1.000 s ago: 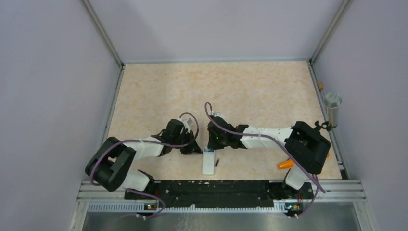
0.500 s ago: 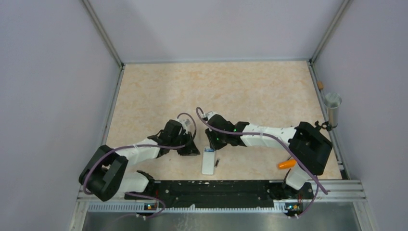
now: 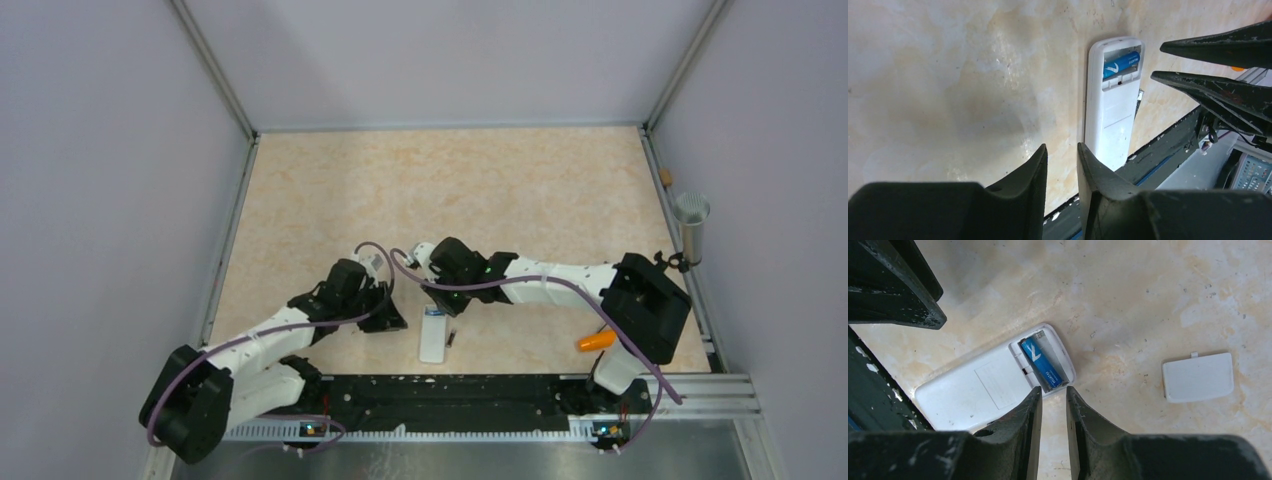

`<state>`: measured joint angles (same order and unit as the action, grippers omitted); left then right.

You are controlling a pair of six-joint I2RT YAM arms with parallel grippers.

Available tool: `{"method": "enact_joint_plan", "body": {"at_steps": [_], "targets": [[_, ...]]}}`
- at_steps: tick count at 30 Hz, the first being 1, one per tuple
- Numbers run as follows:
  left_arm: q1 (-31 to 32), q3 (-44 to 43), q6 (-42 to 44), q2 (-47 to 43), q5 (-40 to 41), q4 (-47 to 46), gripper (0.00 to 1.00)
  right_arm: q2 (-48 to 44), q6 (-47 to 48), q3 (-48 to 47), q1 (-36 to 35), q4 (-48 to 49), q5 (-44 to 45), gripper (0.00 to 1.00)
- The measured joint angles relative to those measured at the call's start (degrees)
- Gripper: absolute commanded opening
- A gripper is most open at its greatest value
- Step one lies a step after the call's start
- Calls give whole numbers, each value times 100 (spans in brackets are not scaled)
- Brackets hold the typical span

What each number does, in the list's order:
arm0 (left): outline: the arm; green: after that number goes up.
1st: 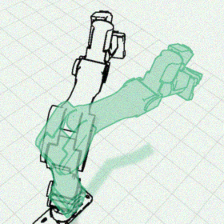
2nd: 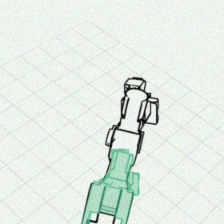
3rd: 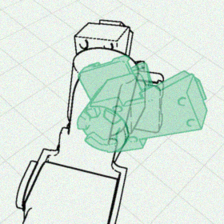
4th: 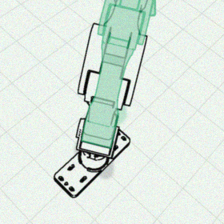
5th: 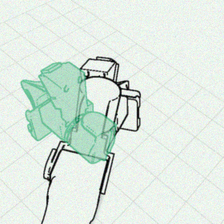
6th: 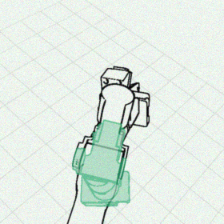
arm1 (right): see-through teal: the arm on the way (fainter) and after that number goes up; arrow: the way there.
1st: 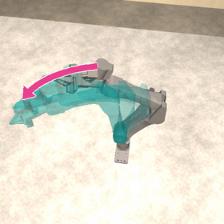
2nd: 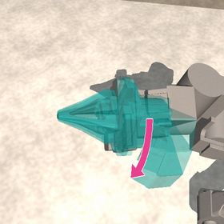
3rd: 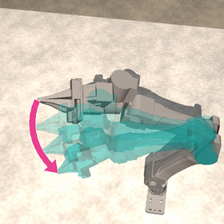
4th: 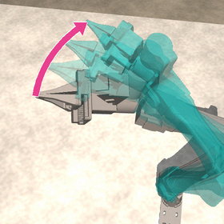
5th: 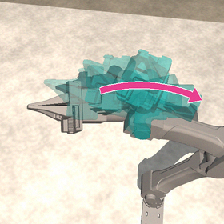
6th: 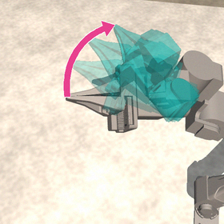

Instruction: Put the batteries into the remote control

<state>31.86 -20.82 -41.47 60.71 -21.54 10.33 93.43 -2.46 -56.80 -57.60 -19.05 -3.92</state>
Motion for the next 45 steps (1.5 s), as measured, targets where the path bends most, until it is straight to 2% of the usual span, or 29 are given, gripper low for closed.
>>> {"method": "enact_joint_plan", "body": {"at_steps": [11,21,35,45], "targets": [[0,195,-247,-796,-20,341,31,0,1032,79,0,463,-358,23],[0,343,-431,-1172,-140,400,32,-195,1794,848,2,1213,-654,23],[0,435,-498,-1394,-208,474,32,-271,2363,1032,0,1690,-778,24],[0,468,-494,-1458,-221,476,32,-101,2712,1025,2,1628,-828,25]]}}
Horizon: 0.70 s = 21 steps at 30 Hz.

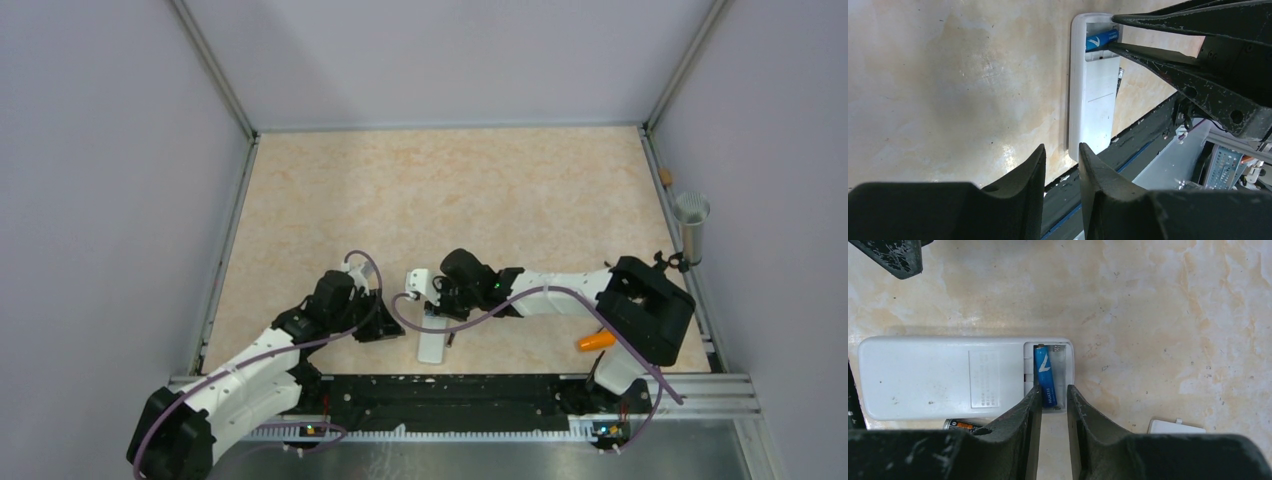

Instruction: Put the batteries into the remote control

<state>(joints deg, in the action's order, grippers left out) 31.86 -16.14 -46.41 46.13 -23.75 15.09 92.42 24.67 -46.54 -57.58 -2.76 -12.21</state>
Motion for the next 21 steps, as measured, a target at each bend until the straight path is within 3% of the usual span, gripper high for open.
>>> {"method": "enact_joint_plan", "body": {"at_steps": [14,16,20,21], "targets": [[0,52,28,15,-70,-2,33,391,66,-337,-2,-197,-177,32],[0,52,46,24,-83,-2,33,411,63,-363,-11,-240,-162,28],[0,52,74,26,-85,-2,33,424,44,-389,-48,-275,-79,0],[0,52,85,28,-85,-2,33,415,37,-389,-48,-273,-57,0]]}}
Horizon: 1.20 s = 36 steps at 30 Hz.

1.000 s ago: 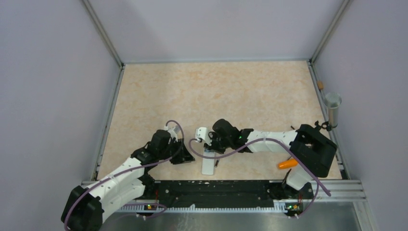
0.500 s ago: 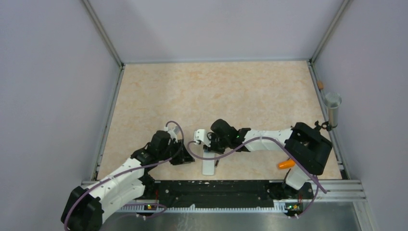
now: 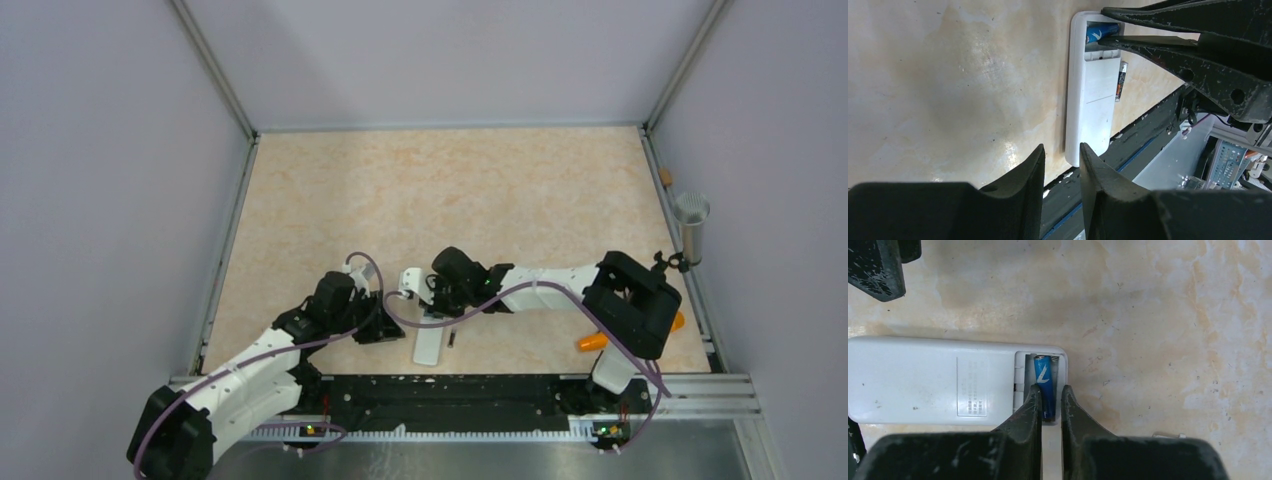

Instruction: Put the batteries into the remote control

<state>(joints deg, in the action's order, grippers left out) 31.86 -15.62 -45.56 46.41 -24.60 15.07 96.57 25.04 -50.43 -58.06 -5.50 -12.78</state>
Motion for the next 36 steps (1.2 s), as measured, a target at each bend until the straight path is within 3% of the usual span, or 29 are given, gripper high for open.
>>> {"method": "enact_joint_plan", "body": {"at_steps": [10,20,28,29,32,36], "targets": [[0,0,28,153,-9,-20,33,-175,-160,61,-74,-103,199,0],[0,0,24,352,-116,-173,33,-1266,-319,284,-142,-127,258,0],[0,-2,-4,553,-153,-348,33,-1360,-420,404,-142,17,352,0],[0,-2,-17,562,-151,-358,33,-1360,-435,417,-142,24,361,3],[0,-2,-24,562,-149,-372,33,-1353,-546,428,-142,42,385,26],[0,-2,-28,562,-125,-367,34,-1241,-610,426,-144,127,380,31]]}}
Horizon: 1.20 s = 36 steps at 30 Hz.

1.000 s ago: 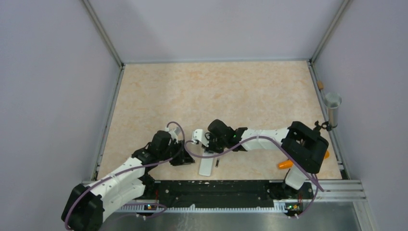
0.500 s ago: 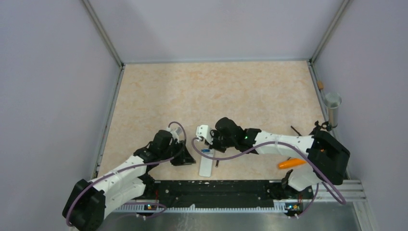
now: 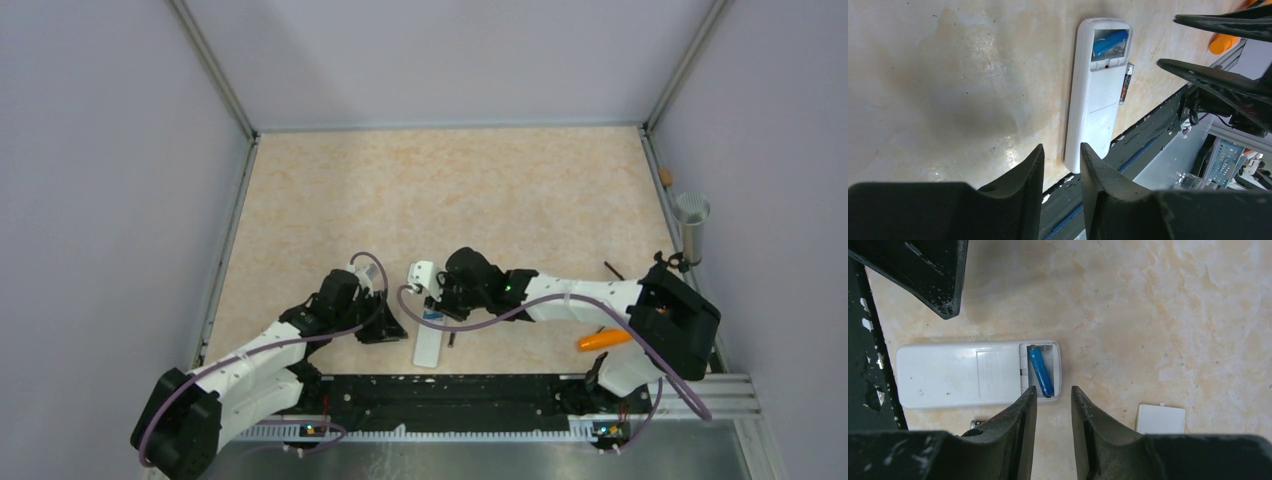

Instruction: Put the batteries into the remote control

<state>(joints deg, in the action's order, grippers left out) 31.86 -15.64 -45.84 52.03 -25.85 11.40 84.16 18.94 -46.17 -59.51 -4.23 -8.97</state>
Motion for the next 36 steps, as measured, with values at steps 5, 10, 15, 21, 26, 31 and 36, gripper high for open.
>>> {"method": "enact_joint_plan", "body": {"at_steps": [5,10,15,21,26,31,36], "targets": [[0,-2,0,-22,33,26,35,474,22,-101,0,-116,-24,30],[0,-9,4,-55,76,31,35,699,166,-188,0,-284,-101,28],[0,-11,9,-55,90,31,35,715,409,-254,0,-313,-157,27],[0,-11,9,-55,90,31,35,748,824,-273,0,-315,-293,27],[0,-11,11,-83,90,44,35,752,1287,-269,0,-304,-505,29],[0,-11,13,-278,105,94,36,809,1740,-258,0,-181,-664,29],[0,-11,33,-365,107,153,35,960,2103,-304,17,-136,-820,26]]}}
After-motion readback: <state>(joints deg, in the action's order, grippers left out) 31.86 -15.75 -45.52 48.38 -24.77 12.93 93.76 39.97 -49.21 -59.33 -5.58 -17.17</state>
